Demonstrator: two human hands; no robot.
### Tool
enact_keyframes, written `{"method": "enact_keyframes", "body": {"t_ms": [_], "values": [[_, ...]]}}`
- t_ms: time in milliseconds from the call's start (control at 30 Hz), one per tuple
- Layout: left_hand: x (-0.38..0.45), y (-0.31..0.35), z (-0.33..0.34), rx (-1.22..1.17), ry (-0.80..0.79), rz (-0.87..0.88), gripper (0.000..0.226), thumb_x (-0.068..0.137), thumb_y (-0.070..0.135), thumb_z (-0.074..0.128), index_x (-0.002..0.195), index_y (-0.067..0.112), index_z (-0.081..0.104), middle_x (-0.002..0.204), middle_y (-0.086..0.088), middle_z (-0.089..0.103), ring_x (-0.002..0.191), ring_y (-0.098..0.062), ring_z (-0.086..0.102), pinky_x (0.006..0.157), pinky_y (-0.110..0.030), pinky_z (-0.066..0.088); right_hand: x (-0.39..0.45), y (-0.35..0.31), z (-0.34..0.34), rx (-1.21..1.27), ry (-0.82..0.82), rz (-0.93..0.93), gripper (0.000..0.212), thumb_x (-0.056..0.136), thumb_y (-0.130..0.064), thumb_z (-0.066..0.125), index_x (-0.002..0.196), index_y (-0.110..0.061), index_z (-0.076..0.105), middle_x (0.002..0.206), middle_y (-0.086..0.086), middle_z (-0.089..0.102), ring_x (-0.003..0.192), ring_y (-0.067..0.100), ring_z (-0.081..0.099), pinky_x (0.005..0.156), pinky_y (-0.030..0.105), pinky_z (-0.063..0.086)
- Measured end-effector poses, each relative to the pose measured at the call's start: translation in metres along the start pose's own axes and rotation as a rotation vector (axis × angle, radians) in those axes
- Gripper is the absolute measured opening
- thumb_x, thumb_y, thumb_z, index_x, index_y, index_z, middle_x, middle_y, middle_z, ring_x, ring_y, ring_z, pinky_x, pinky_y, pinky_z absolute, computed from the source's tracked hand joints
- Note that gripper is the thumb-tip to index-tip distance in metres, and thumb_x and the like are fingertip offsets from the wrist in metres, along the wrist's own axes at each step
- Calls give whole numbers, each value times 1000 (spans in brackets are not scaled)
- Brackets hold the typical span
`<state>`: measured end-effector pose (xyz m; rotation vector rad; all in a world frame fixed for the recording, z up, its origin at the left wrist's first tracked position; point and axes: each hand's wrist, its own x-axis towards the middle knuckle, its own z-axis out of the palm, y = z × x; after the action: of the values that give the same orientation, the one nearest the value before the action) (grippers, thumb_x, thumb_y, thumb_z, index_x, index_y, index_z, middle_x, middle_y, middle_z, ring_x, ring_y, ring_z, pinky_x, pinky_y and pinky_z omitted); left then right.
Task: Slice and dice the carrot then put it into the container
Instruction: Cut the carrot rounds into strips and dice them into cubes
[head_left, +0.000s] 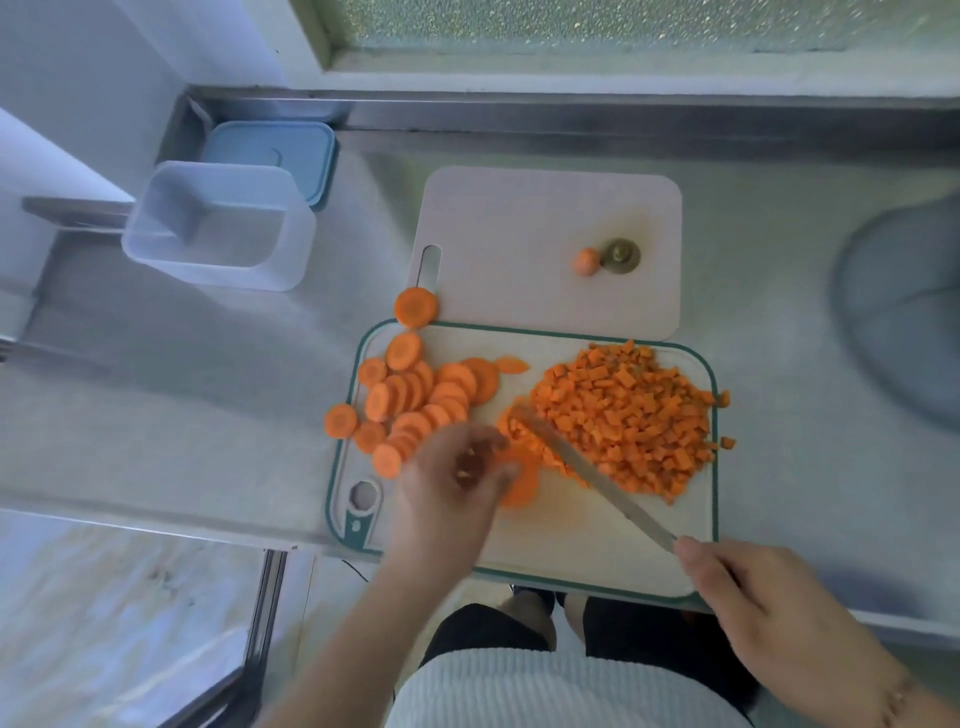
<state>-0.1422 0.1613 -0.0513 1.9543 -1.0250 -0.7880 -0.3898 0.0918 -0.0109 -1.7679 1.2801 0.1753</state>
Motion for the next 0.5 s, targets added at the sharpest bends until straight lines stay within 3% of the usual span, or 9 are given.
{"method": "enact_keyframes", "body": {"t_ms": [133,233,333,500], "values": [[-36,-36,31,161,17,246,14,80,11,74,92,16,69,99,8,61,85,-4,57,81,-8,43,0,1,5,-171,-76,-14,82,66,-93,7,55,-20,42,54,-6,53,50,11,50,50,29,39],[-49,-46,41,281,74,451,7,91,11,71,97,8,73,109,-2,62,97,-25,58,91,-29,49,-1,-3,7,-253,-108,-28,78,70,-88,6,54,-19,41,62,-21,57,56,8,55,47,24,38],[-56,-55,46,314,104,516,11,92,13,74,100,5,76,108,-7,69,99,-32,63,86,-43,52,-3,-7,8,-303,-135,-38,76,78,-82,7,55,-20,43,67,-32,56,59,6,57,47,24,39],[-59,-63,49,314,127,595,11,92,12,74,100,5,77,110,-5,70,107,-29,62,86,-43,53,-4,-2,10,-378,-131,-64,78,74,-84,1,56,-20,41,66,-30,56,56,10,54,47,26,37]]}}
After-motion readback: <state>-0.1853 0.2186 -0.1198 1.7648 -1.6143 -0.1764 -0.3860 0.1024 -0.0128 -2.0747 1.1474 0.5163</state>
